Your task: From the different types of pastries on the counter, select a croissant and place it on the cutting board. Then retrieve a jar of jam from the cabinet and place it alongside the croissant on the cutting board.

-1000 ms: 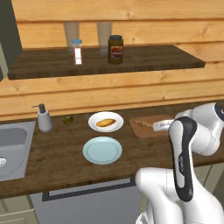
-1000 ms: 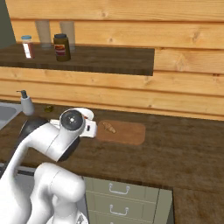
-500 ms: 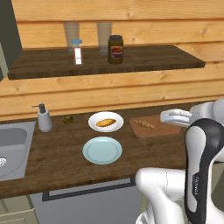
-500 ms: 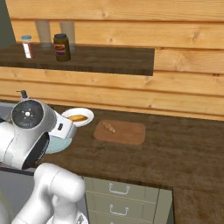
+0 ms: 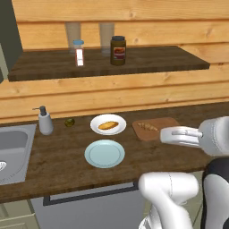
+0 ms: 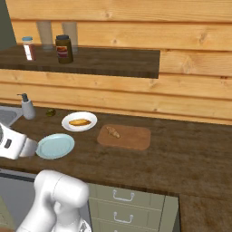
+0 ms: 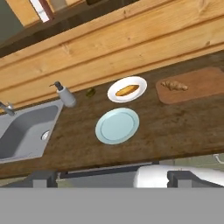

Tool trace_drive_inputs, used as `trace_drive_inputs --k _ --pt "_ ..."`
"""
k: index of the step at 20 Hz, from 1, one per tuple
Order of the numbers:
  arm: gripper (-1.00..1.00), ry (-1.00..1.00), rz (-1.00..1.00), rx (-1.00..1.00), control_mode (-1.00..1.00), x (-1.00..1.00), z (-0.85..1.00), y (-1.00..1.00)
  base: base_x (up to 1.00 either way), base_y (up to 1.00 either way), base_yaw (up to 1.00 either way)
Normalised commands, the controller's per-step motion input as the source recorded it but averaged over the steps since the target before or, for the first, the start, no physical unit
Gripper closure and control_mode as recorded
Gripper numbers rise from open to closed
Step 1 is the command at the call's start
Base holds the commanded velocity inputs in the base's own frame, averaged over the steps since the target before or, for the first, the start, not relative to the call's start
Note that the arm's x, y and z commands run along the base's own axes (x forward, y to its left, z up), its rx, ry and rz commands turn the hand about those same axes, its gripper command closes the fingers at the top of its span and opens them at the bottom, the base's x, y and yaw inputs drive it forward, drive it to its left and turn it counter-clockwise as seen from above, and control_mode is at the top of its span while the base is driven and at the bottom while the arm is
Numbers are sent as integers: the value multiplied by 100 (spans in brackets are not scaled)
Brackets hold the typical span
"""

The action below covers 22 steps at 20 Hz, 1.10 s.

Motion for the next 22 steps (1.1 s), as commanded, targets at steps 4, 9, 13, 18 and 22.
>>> trace_drive_inputs --k 4,9,13,18,22 --pt "-100 -3 0 3 -100 -77 0 -23 0 0 0" --pt "-100 -3 -1 1 -100 -21 3 -4 0 0 0" --pt "-100 0 0 0 100 0 0 0 -15 0 0" --pt "-100 0 0 0 100 0 0 0 -75 46 0" --pt "-100 0 0 0 100 0 0 0 -55 98 1"
